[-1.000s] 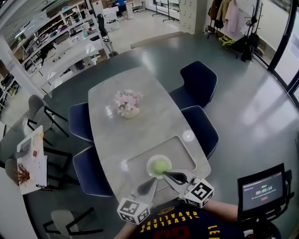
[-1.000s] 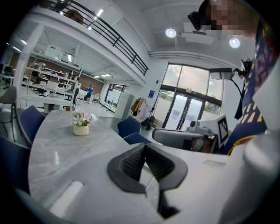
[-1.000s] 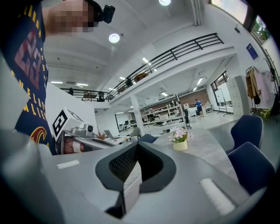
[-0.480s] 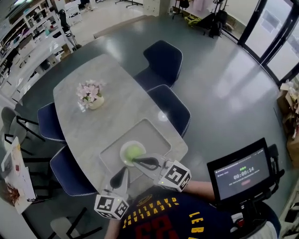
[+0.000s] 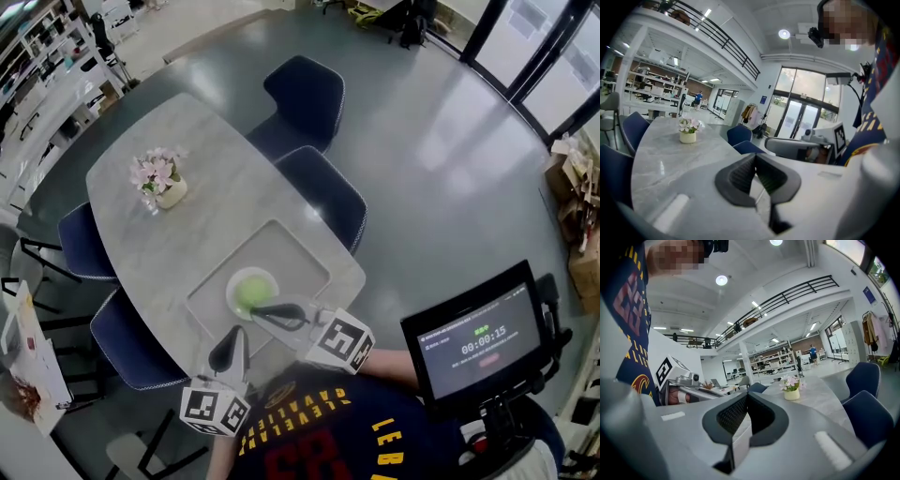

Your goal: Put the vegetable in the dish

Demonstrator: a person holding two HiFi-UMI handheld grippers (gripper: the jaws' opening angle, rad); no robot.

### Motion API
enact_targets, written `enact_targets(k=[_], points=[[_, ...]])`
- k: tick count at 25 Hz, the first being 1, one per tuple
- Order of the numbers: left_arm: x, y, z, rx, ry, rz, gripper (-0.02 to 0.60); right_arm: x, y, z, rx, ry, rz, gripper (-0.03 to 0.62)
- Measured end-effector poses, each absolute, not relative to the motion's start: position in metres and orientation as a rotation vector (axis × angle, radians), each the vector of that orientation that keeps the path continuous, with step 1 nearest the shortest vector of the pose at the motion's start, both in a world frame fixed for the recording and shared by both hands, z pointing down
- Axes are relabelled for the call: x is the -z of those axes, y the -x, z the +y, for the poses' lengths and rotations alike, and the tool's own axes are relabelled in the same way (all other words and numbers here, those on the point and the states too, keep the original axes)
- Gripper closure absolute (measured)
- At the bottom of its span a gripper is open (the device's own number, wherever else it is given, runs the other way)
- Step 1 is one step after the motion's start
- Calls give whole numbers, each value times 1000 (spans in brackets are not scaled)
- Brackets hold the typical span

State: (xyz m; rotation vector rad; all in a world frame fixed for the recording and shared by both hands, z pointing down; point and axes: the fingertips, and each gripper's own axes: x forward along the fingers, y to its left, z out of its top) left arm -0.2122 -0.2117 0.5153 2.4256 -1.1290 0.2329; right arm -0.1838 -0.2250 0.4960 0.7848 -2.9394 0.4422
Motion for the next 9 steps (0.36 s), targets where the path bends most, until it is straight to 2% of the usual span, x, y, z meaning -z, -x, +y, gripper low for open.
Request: enact_targets(k=[9], points=[[-517, 201, -217, -223, -2453, -1044, 581, -503, 171, -230, -436, -887, -2862, 589]])
